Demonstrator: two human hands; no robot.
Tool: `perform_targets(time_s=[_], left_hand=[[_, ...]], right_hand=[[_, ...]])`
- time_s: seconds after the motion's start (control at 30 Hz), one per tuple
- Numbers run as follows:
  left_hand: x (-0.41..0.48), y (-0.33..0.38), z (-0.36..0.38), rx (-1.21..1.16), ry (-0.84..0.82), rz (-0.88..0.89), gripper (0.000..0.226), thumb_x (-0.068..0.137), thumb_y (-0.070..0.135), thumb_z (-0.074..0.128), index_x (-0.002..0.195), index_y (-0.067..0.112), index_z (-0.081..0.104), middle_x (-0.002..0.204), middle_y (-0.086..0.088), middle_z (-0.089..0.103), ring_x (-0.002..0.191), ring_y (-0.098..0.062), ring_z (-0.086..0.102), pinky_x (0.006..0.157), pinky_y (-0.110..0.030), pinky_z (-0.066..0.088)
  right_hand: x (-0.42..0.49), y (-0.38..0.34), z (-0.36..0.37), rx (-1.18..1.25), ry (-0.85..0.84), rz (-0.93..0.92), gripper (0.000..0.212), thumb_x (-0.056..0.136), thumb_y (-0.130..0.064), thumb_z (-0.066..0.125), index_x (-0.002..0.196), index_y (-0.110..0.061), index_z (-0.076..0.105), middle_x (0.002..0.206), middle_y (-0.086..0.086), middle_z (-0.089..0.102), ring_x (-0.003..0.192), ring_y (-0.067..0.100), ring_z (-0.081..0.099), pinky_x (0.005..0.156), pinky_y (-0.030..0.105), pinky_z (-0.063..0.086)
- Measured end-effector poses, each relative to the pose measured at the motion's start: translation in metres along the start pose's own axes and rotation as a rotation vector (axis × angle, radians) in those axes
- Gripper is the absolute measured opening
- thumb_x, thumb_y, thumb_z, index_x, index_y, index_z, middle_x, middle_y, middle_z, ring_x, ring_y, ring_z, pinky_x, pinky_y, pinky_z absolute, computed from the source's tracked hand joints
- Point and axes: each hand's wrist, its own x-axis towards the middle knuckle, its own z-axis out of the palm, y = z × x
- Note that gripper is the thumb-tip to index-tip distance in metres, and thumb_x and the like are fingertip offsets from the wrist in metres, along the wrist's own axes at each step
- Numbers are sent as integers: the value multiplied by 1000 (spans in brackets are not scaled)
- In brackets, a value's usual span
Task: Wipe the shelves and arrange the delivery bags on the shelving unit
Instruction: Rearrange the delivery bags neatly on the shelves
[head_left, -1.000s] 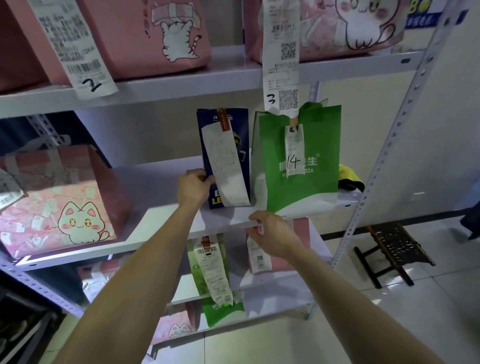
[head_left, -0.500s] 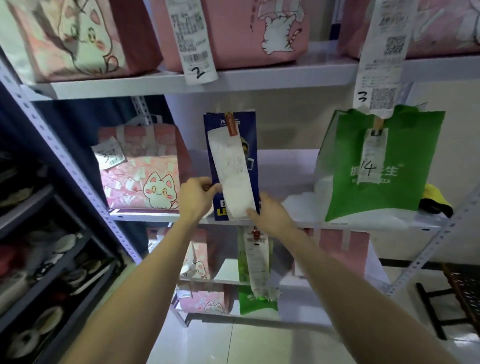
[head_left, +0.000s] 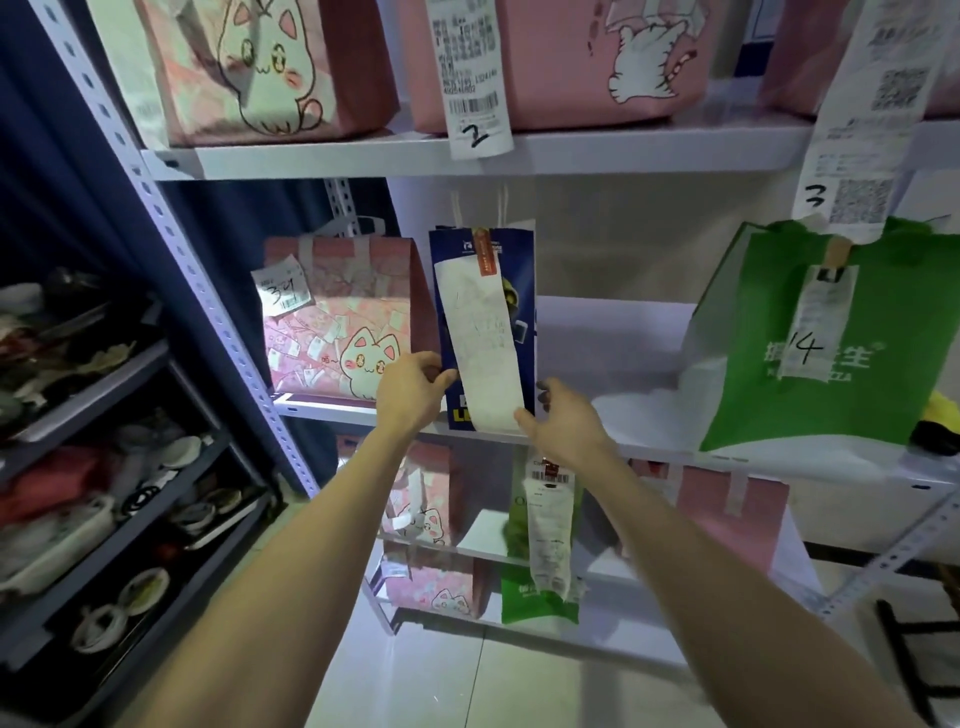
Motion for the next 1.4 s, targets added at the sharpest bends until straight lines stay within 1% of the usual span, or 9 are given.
perform_targets(time_s=[0.1,0.2,0.4,0.57,0.7,0.8,0.93,1.17,1.4], left_hand=[[-2,0,-5,4,-11,6,25,100,36,75,114,17,79,105,1,82,90,-18,76,84,-42,65],[-4,-3,-13,1,-29,28,19,98,30,75,112,18,81,104,2,82,90,-16,75,85,-40,64],[6,-48,-58,-73,55,-7,12,98,24,75,107,25,83,90,12,77,83,-8,75,85,-37,64],[29,-104,-103,-67,159,-29,27,99,22,70,124,17,76,118,0,77,104,-15,71,96,-35,58],[56,-143,-125,-27,124,-31,59,96,25,72,151,16,53,154,-13,48,138,-23,50,110,-34,44],[77,-162,-129,-33,8,-35,74,95,25,73,157,10,37,161,-16,36,150,-31,39,113,-44,43],[96,-179,-125,-69,-102,-57,89,94,32,74,165,19,22,170,-15,21,158,-36,29,122,-56,39],[103,-187,-115,-185,-154,29,70,105,47,55,163,15,31,172,-10,29,161,-30,24,127,-59,32],[75,-191,-130,-241,-159,71,65,109,46,47,165,15,33,172,-8,35,161,-27,29,127,-57,33]], right_hand=[[-6,-8,-13,38,235,47,62,92,-55,66,139,-16,57,126,1,69,106,21,68,89,43,61],[-13,-28,-21,59,400,-26,44,95,-49,64,126,-17,62,113,-2,67,94,15,65,81,38,60],[-17,-92,7,134,297,-278,3,100,-26,62,100,-24,63,104,-6,69,85,11,65,75,32,63],[1,-140,71,81,107,-298,28,99,-31,63,124,-19,57,120,2,66,101,21,67,87,44,61],[25,-171,108,50,102,-51,53,98,-30,64,141,-10,39,132,15,59,114,36,64,85,45,57],[39,-182,125,38,170,114,44,101,-32,63,133,-7,46,129,16,63,110,36,67,79,41,57],[36,-190,142,58,224,113,30,100,-35,65,120,-14,60,124,7,72,103,29,71,81,45,63],[5,-218,168,38,227,-1,27,101,-34,63,119,-15,69,109,2,77,93,27,71,76,37,56],[-35,-230,170,23,244,-11,28,103,-36,62,121,-15,68,121,2,76,101,25,73,76,44,62]])
